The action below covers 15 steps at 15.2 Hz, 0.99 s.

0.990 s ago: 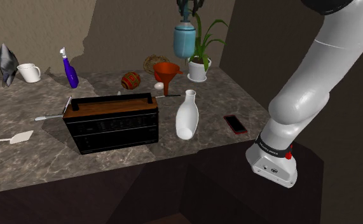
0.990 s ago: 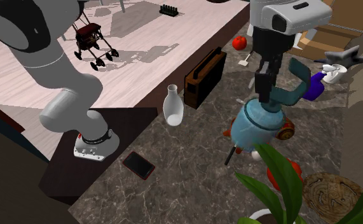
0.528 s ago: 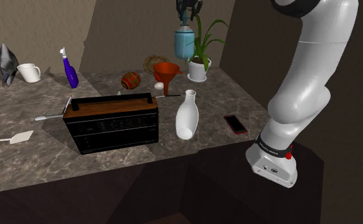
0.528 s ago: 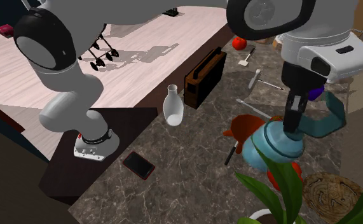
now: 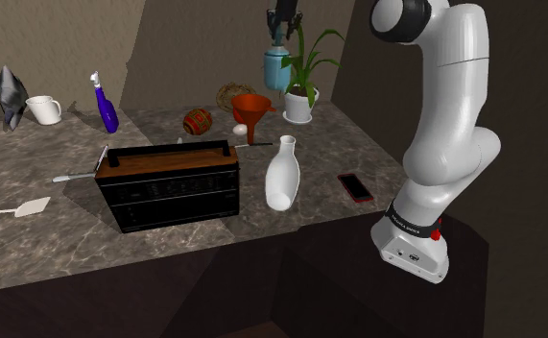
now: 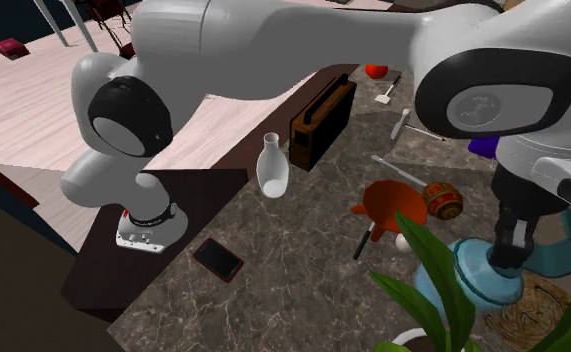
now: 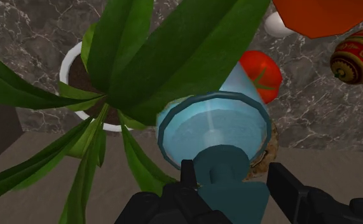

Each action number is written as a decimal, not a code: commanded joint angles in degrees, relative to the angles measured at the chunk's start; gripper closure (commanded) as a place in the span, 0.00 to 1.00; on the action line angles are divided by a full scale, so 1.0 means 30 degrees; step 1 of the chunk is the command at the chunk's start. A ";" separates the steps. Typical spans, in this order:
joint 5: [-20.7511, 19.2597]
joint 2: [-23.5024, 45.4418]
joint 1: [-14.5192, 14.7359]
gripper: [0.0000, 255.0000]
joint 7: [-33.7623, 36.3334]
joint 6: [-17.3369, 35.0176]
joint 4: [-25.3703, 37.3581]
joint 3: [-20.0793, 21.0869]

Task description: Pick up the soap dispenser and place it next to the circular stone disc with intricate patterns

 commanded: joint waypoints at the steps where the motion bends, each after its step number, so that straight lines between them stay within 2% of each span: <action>1: -0.0019 0.0217 -0.0015 1.00 0.0007 0.0456 -0.0185 -0.0009; 15: -0.0115 -0.0429 -0.0218 1.00 0.0392 0.4423 -0.4815 -0.0047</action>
